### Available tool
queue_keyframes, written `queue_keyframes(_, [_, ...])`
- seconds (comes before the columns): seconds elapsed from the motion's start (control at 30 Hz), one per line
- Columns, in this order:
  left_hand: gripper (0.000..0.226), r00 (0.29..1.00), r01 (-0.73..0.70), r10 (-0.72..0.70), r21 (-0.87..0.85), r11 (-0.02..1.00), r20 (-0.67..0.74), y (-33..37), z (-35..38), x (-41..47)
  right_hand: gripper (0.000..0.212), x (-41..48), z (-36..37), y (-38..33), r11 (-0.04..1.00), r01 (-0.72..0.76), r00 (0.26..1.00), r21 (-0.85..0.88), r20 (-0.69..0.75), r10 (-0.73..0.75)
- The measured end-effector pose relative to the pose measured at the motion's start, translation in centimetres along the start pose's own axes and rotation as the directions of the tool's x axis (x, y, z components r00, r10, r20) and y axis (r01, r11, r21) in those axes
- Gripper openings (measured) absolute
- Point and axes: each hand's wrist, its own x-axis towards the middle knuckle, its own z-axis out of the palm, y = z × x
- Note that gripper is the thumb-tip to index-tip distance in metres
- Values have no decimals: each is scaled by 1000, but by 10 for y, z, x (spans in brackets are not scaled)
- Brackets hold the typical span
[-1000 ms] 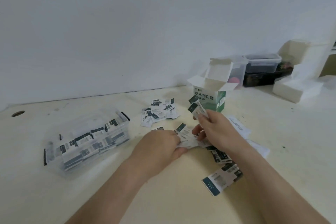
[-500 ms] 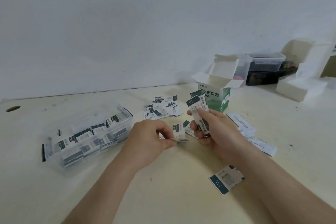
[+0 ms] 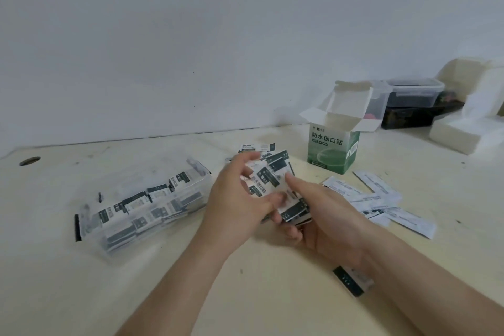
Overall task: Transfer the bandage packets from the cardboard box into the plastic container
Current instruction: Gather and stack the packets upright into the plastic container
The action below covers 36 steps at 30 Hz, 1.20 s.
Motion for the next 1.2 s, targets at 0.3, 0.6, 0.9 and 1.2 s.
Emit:
queue_keyframes(0.3, [79, 926, -335, 307, 100, 937, 221, -2, 6, -14, 33, -9, -8, -8, 992, 11, 1000, -128, 29, -7])
queue_keyframes(0.6, [66, 902, -383, 329, 165, 909, 280, 0, 1, -11, 10, -10, -9, -12, 955, 24, 999, -295, -21, -31])
queue_keyframes(0.9, [16, 953, -35, 103, -232, 972, 286, 10, -9, -7, 16, -9, -3, -16, 995, 33, 998, -98, 60, -28])
queue_keyframes(1.2, [20, 989, -142, 143, 9, 990, -46, 13, -30, 1, 23, -9, 29, -23, 634, 181, 918, -752, -102, -383])
